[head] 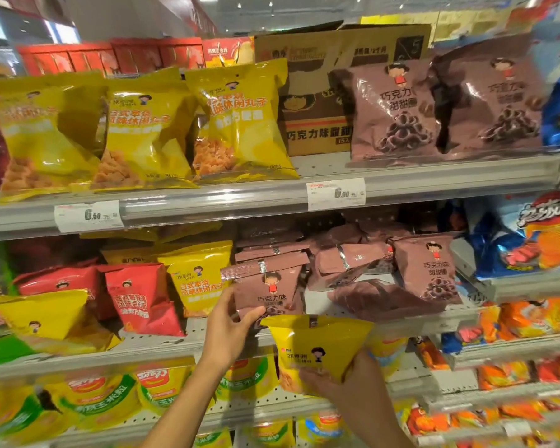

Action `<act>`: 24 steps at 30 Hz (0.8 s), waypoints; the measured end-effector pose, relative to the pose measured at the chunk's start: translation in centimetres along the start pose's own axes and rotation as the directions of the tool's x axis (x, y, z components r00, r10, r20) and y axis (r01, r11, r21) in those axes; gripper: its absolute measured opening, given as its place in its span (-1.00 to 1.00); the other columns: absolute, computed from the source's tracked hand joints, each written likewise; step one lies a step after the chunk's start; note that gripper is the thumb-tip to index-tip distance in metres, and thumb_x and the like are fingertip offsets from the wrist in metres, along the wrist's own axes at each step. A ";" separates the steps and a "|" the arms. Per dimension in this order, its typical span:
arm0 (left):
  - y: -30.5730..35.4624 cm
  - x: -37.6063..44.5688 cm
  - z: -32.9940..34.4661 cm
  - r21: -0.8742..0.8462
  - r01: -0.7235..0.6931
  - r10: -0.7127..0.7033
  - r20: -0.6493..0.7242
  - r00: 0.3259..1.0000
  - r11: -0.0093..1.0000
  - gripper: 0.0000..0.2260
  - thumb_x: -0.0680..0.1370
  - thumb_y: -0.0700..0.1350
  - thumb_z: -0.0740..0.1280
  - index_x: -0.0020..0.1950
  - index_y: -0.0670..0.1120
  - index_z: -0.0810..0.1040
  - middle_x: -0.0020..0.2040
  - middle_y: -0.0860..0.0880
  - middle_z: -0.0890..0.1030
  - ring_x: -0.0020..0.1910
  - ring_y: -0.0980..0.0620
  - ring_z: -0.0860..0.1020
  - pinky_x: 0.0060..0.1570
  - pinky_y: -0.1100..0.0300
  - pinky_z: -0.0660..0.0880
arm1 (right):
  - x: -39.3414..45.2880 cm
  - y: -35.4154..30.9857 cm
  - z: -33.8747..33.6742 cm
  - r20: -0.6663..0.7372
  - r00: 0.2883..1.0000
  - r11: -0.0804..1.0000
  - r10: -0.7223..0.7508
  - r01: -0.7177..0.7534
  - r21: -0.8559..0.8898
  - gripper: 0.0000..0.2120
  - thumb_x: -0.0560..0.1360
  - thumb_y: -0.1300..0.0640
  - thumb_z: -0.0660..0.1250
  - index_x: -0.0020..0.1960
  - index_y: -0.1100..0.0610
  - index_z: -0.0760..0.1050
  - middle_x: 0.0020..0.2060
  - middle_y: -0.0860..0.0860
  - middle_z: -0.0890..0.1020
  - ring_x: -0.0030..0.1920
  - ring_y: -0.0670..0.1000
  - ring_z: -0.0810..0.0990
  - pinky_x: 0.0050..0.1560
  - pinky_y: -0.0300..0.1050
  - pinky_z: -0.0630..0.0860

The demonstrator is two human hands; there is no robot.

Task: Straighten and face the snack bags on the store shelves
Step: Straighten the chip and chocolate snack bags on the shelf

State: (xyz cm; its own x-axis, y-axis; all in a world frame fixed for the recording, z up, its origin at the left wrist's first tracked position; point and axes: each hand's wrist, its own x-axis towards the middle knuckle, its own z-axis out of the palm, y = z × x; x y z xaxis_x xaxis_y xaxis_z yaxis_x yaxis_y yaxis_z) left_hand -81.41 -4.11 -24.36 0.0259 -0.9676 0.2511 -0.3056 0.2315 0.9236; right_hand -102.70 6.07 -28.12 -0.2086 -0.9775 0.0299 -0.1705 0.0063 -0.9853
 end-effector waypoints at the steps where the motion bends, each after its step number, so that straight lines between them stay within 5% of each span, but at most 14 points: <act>1: 0.2 0.1 0.8 -0.009 0.007 -0.006 0.017 1.000 1.000 -0.57 0.45 -0.21 0.52 0.27 -0.01 0.50 0.03 0.15 0.69 -0.01 0.25 0.66 -0.07 0.41 0.55 | -0.2 0.2 -0.3 0.008 1.000 1.000 0.019 -0.019 0.005 -0.33 0.18 0.09 0.75 0.21 0.08 0.55 -0.10 -0.09 0.76 -0.06 -0.08 0.73 -0.03 -0.09 0.66; 4: 0.7 0.1 2.6 0.046 -0.011 0.009 0.050 0.999 0.999 -0.51 0.48 -0.15 0.51 0.37 -0.09 0.45 0.20 0.04 0.62 0.16 0.15 0.60 0.18 0.18 0.55 | -0.6 0.5 -1.0 0.032 0.999 0.999 0.036 -0.036 0.008 -0.15 0.11 -0.07 0.74 0.31 0.07 0.47 -0.05 -0.03 0.76 0.01 0.00 0.73 0.12 0.11 0.64; 7: 1.0 0.0 3.6 0.064 -0.016 0.010 0.096 0.995 0.998 -0.51 0.50 -0.11 0.49 0.39 -0.09 0.42 0.21 0.05 0.61 0.19 0.17 0.59 0.27 0.03 0.52 | -0.9 0.4 -1.4 0.062 0.997 0.999 0.043 -0.042 -0.018 0.02 -0.01 -0.30 0.63 0.36 0.05 0.44 -0.08 -0.10 0.76 -0.02 -0.09 0.73 0.11 0.03 0.64; 13: 1.0 0.2 3.8 0.195 -0.008 -0.024 0.163 0.986 0.981 -0.54 0.55 -0.04 0.43 0.39 -0.09 0.39 0.14 0.09 0.62 0.17 0.08 0.60 0.24 0.01 0.52 | -1.0 0.8 -1.3 0.096 0.994 0.999 0.052 -0.051 -0.010 -0.16 0.06 -0.28 0.60 0.26 -0.05 0.46 -0.04 -0.18 0.75 -0.02 -0.14 0.71 0.10 0.04 0.64; 18: 0.2 -0.7 2.3 0.380 -0.074 -0.016 0.230 0.973 0.922 -0.55 0.62 -0.11 0.32 0.50 0.01 0.34 0.22 0.00 0.63 0.18 -0.04 0.59 0.16 -0.01 0.53 | -0.7 0.7 0.1 0.122 0.992 1.000 0.006 -0.007 0.012 -0.13 0.05 -0.47 0.59 0.25 -0.16 0.43 0.01 -0.26 0.72 0.02 -0.19 0.70 0.00 -0.15 0.62; 24: -1.8 -3.1 -2.9 0.533 -0.238 0.187 0.149 0.971 0.812 -0.85 0.64 -0.05 0.26 0.10 -0.05 0.59 -0.01 0.07 0.61 0.08 0.00 0.55 0.02 0.17 0.42 | -0.3 -0.7 3.7 0.098 0.995 0.999 -0.029 0.031 -0.014 -0.07 0.05 -0.47 0.59 0.28 -0.05 0.46 -0.01 -0.30 0.72 -0.01 -0.30 0.67 -0.12 -0.40 0.56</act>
State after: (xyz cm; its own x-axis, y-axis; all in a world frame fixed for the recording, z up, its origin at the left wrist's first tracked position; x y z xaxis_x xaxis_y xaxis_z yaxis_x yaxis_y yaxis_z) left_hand -78.15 -1.18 -25.91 -0.1737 -0.9112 0.3736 -0.7616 0.3648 0.5357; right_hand -98.98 5.61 -28.05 -0.1078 -0.9933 0.0422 -0.1907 -0.0210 -0.9814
